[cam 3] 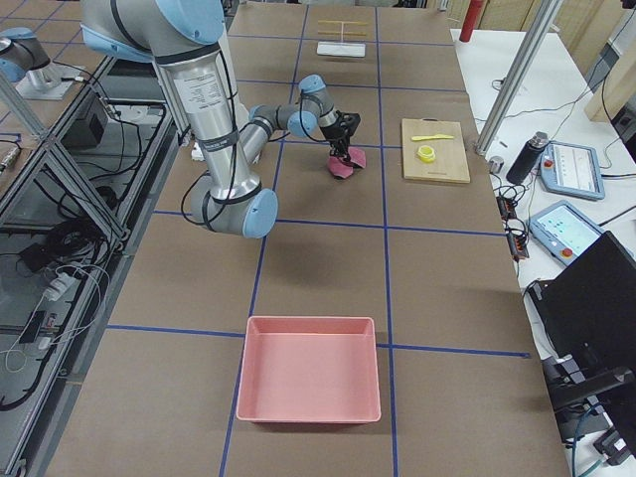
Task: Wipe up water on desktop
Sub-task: 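Slide the cloth across the table surface with the right gripper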
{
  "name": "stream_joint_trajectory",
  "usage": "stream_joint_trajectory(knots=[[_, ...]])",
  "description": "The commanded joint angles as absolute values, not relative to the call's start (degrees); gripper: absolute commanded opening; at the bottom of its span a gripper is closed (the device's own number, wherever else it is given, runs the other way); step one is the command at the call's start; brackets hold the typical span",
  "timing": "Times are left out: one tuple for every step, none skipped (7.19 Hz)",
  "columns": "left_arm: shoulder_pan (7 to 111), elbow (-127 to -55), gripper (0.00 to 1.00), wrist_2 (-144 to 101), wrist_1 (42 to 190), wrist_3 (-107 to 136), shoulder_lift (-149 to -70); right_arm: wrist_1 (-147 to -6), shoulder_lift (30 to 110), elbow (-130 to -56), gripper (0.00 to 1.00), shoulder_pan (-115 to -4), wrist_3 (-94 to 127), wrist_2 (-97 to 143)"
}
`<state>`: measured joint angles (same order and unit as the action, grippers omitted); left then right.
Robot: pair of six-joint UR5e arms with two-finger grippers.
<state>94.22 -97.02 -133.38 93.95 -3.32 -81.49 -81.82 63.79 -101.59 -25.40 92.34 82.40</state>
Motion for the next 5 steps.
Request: stream_joint_trajectory(knots=[[94.2, -97.2, 0.99, -133.5, 94.0, -3.3, -81.6, -70.6, 76.1, -102.2, 0.0, -31.2, 84.1, 87.8], [94.2, -97.1, 0.99, -133.5, 94.0, -3.3, -81.6, -64.3, 81.8, -102.2, 0.0, -34.2, 79.5, 90.4], [94.1, -97.2, 0.99, -133.5, 94.0, -3.3, -81.8, -60.6, 86.3, -102.0, 0.0, -36.5, 75.8, 91.9], [94.1, -97.2, 0.99, -133.5, 94.0, -3.3, -81.9, -58.8, 89.4, -102.0, 0.0, -38.1, 73.6, 92.9], [94.0, -97.1, 0.99, -133.5, 94.0, -3.3, -82.2, -57.2, 91.1, -102.5, 0.0, -39.5, 72.5, 94.8]])
